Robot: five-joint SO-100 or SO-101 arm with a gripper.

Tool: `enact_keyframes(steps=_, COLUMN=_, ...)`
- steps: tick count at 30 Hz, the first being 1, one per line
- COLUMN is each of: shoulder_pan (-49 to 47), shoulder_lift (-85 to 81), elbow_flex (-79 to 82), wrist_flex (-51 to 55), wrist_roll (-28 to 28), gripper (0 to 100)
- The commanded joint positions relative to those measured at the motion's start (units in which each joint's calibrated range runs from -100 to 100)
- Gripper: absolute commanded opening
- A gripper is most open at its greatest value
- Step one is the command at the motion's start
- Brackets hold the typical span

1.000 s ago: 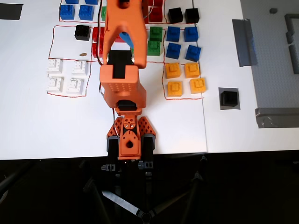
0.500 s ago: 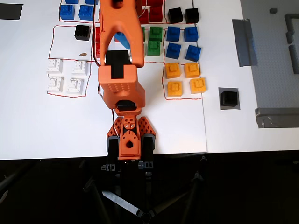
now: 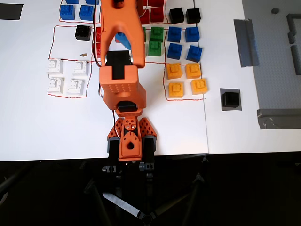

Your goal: Grab the block and put it in the grey marker

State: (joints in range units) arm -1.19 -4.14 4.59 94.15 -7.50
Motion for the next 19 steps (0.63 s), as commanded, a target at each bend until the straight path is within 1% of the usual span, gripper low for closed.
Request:
enact_keyframes(steps=1, shoulder_pan=-1.38, shoulder_lift=-8.39, elbow_flex=-4.09, wrist_flex=1.11, wrist_roll=-0.34, gripper=0)
enact_keyframes(steps=19, shoulder_pan=-1.47, shoulder_lift=-8.82, elbow_flex=-3.45, wrist_flex=1.11, wrist_roll=-0.34, gripper=0)
